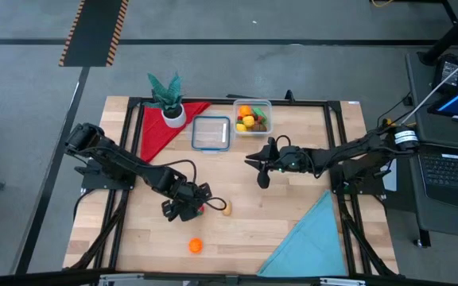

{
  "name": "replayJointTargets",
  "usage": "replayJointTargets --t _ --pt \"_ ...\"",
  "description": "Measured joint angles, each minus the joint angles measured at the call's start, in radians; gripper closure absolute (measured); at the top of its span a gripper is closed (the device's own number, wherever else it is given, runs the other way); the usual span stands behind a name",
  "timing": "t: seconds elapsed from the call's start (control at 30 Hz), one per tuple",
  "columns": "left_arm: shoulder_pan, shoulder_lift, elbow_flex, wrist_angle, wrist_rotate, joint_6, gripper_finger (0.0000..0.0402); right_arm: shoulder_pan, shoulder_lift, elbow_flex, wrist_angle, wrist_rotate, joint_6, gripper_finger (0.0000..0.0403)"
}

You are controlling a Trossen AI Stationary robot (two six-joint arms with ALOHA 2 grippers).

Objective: Pick and placing Produce into tupperware
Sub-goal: Put the strawberry into the transparent bin

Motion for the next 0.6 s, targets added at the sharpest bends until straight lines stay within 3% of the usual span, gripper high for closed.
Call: replayJointTargets --t 0.23,0.6 --pt "0.000 0.001 0.000 0.027 0.003 0.097 0.0149 0.000 0.092 0.000 0.105 -0.001 -0.001 0.0322" --pt "0.017 0.001 0.000 0.073 0.028 0.183 0.0149 0.000 0.094 0.000 0.142 -0.027 -0.064 0.0322"
